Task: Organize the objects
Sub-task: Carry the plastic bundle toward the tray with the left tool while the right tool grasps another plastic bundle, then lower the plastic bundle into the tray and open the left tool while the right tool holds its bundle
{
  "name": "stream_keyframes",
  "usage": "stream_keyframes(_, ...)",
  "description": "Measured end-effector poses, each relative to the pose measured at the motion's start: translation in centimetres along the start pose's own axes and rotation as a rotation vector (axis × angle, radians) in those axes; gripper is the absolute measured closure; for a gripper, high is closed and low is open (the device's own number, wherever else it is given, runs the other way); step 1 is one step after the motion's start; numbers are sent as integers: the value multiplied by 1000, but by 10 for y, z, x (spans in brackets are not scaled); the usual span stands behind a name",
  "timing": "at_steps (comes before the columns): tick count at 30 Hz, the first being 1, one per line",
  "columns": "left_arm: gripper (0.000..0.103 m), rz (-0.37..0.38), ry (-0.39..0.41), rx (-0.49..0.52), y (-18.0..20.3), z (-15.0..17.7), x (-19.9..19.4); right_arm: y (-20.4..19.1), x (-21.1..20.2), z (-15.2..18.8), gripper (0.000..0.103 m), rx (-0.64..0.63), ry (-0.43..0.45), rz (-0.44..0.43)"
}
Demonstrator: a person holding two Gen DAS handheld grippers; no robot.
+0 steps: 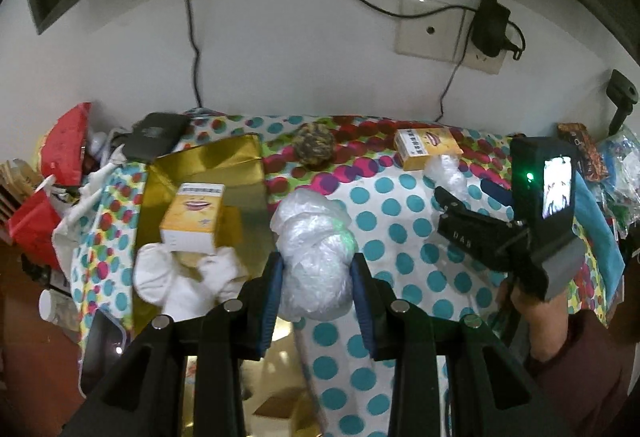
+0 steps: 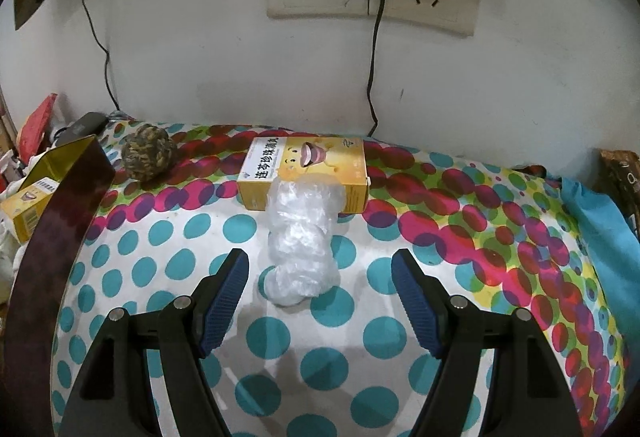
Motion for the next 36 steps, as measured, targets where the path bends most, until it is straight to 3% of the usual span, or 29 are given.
stream_keyframes(2, 69, -8, 4, -12, -8, 2, -7, 1, 5, 0, 41, 5, -21, 0)
stream_keyframes(4, 69, -16, 6, -23, -16, 3, -13, 1, 8, 1, 60, 7, -40, -5)
stream_keyframes(6, 69, -22, 8, -39, -23, 6, -19, -1, 10, 1, 70, 1, -49, -22)
stream_keyframes(14, 69, -65, 5, -73, -46, 16, -30, -18, -2, -3, 72, -84, 19, -14)
stream_keyframes(23, 69, -105, -8, -104, -67, 25, -32, -16, -30, 1, 72, -90, 78, 3)
stream_keyframes(36, 69, -70, -36, -107, -64, 39, -27, -3, -61, 22, 72, -75, 62, 21)
Point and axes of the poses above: each gripper's, at about its wrist camera, not at the fingertips, and x roughly the way its jaws point, y to its right, z to its underside, the point moved 1 cm from there along x, roughly the way its jaws point, and after that the axes turned 13 degrees about y, right-handed, at the moved point
